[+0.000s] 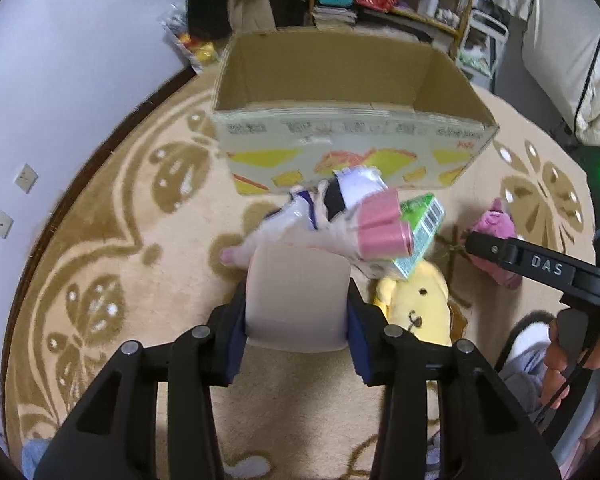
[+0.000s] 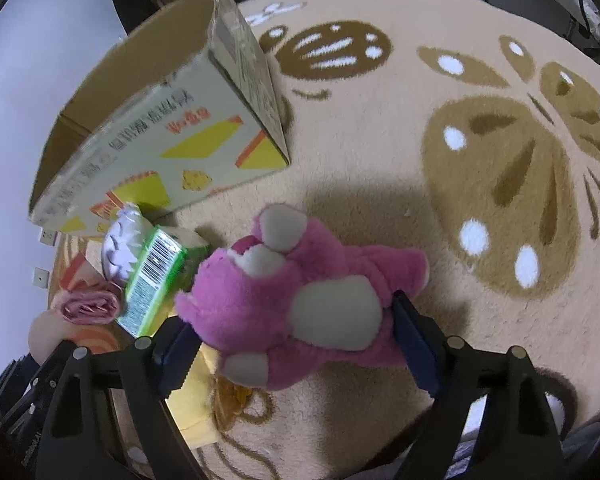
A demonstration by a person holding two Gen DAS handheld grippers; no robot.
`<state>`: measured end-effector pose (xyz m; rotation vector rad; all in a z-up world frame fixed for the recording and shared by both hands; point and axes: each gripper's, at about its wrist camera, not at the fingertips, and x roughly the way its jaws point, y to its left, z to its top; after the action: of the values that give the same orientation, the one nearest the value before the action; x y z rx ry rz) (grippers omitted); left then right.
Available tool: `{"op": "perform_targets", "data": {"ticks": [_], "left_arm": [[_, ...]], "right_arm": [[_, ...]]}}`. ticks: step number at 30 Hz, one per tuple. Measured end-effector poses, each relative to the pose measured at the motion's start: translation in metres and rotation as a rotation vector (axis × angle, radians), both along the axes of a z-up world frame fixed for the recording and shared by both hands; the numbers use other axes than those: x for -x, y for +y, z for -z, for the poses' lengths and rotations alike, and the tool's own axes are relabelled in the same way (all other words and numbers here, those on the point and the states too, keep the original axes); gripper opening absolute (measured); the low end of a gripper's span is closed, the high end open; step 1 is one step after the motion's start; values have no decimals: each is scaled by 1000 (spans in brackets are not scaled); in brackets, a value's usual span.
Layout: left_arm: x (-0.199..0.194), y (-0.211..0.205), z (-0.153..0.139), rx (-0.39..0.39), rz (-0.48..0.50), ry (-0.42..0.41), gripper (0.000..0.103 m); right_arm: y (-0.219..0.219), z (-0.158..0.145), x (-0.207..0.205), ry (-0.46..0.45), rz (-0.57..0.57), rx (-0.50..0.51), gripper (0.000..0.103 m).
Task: Organize soft objects
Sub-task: 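Carry the pink bear and the swirl cushion over the box and release both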
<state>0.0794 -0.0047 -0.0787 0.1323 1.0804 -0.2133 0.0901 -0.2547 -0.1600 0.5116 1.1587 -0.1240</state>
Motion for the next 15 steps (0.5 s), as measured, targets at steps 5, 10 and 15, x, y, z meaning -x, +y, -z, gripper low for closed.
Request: {"op": "perform_targets", "data": {"ticks": [5,10,15], "left_arm": [[4,8,-16,-3,-32,-84,41],[6,10,-23,-17,-44,-113,41],[9,14,-35,-17,-60,-173,41]], "right_arm": [[1,-20,8,-56,-9,-3,91],[8,-41,20,-115,-43,6,91],[12,-64,31,-183,-58,4,91]]}}
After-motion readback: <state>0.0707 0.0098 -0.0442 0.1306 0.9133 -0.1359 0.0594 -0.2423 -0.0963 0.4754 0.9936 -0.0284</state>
